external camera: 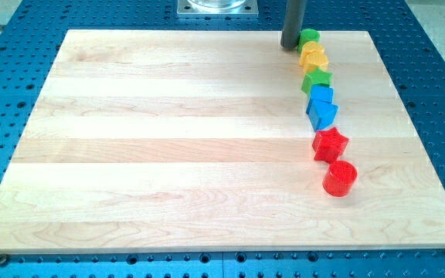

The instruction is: Move the red circle to the left of the red star

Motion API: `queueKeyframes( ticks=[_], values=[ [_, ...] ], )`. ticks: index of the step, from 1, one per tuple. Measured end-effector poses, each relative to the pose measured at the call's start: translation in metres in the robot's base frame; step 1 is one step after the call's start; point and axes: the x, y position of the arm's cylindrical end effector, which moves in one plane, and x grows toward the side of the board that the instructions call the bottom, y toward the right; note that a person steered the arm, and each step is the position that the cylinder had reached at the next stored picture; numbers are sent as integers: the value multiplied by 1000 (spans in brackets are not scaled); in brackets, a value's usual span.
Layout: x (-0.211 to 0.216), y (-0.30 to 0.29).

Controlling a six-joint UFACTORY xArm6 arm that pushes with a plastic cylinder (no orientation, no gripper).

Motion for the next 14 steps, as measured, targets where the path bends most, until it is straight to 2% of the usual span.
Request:
queueKeyframes(
  ticks=[4, 5, 6, 7, 8, 9, 10, 11, 13, 14],
  values=[
    [-1, 0],
    [-35, -1],
    [-36, 1],
    [-35, 22],
    [-35, 94],
    [-25, 155],
    [-11, 181],
    [20, 182],
    [115, 179],
    [131, 178]
  ],
)
